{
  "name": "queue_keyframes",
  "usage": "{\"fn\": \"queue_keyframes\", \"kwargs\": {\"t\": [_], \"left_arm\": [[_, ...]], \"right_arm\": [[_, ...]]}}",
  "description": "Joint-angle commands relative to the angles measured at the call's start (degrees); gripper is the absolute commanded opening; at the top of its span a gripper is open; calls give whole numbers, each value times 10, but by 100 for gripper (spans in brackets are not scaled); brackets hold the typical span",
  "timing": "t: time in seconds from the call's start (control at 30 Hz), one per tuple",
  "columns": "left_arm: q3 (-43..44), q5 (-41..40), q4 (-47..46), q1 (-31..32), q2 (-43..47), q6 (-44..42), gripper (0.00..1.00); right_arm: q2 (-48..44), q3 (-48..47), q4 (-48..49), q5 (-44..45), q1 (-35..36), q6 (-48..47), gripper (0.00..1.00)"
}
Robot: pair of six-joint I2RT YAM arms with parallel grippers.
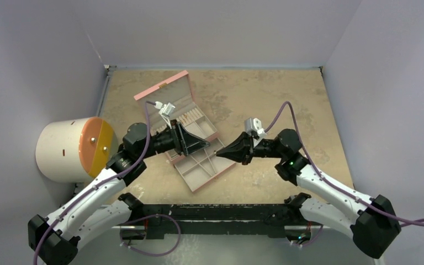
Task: Organize the mixed jewelry
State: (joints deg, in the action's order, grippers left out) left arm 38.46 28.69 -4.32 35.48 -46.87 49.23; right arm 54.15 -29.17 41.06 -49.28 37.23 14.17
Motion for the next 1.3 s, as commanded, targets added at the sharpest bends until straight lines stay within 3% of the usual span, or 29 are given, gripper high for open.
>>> {"fn": "queue_keyframes", "kwargs": {"t": [0.0,0.37,1.27], "left_arm": [[-5,74,-106,0,9,39,52],[-7,141,-100,0,16,27,50],[-5,164,-115,0,20,33,21]], "right_arm": [[17,-58,50,-51,28,-26,0],[49,-109,29,-62,54,-21,0],[49,-115,-11,-33,77,-36,0]]}}
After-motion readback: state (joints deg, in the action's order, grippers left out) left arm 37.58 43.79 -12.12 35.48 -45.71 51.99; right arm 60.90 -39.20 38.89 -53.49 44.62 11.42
